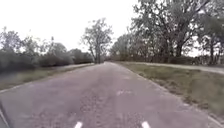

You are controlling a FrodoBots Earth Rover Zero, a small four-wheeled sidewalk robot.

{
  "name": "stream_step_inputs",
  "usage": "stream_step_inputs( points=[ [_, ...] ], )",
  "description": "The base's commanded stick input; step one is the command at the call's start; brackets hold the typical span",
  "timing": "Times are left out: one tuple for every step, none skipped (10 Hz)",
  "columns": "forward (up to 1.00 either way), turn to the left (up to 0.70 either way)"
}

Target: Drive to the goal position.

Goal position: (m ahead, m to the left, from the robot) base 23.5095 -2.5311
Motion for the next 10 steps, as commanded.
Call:
stream_step_inputs(
  points=[
    [1.00,0.00],
    [1.00,0.00],
    [1.00,0.00],
    [1.00,0.00],
    [1.00,0.00],
    [1.00,0.00],
    [1.00,0.00],
    [1.00,0.00],
    [1.00,0.00],
    [1.00,0.00]
  ],
)
